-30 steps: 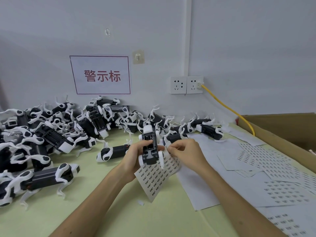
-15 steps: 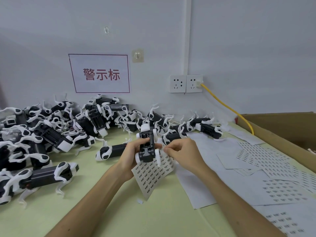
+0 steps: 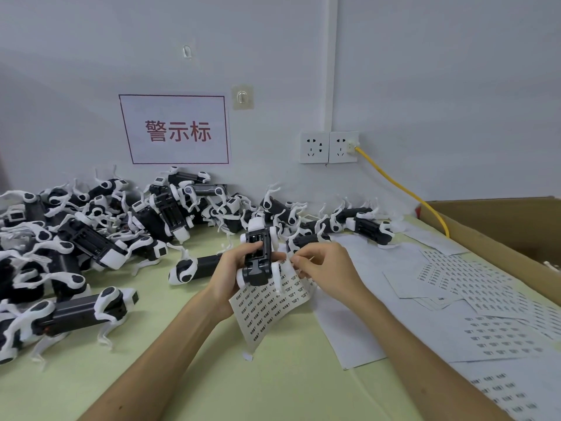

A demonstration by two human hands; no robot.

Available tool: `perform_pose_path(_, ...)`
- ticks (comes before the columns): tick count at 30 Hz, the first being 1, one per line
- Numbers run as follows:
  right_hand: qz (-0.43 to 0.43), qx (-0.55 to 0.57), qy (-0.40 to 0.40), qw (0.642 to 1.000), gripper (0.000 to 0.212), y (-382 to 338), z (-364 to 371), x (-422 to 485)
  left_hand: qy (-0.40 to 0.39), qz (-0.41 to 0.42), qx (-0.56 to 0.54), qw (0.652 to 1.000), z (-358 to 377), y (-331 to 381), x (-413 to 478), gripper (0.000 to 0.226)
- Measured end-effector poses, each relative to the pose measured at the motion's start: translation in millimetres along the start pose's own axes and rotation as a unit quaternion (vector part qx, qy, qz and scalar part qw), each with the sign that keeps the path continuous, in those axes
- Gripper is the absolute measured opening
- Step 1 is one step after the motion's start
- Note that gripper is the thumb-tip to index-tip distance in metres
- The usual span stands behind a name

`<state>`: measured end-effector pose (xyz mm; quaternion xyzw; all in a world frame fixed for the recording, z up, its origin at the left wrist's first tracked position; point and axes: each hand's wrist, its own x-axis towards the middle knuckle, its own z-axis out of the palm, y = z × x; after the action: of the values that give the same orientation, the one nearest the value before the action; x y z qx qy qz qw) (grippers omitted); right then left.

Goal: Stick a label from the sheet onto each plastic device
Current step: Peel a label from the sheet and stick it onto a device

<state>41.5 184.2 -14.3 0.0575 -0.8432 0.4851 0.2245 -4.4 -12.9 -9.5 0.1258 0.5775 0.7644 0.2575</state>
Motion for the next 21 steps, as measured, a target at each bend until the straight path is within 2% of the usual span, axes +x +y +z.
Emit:
perform_pose_path(2, -0.013, -0.004, 0.007, 1.0, 0.006, 0.1, 0.6, -1.2, 0.001, 0.006, 0.007, 1.0, 1.1, 0.8, -1.6, 0.049)
perform_pose_path(4, -0.03, -0.045, 0.012, 0.998, 0.019, 1.3, 1.3, -2.5, 0.001, 0.01, 0.012, 1.0, 2.1, 0.6, -2.6, 0.051)
perform_pose_path(7, -0.052, -0.092, 0.031, 0.994, 0.023, 1.8, 1.7, -3.5, -0.002, 0.011, 0.018, 1.0, 4.0, -0.1, -3.6, 0.056)
perform_pose_path(17, -0.101, -0.095, 0.051, 0.989, 0.019, 3.3, 4.2, -3.9, -0.013, 0.032, -0.001, 0.999, 7.7, 1.1, -7.4, 0.053)
perform_pose_path(21, -0.129, -0.112, 0.056, 0.984, 0.012, 5.9, 4.3, -2.1, -0.016, 0.039, 0.019, 0.999, 8.1, 0.4, -6.4, 0.053)
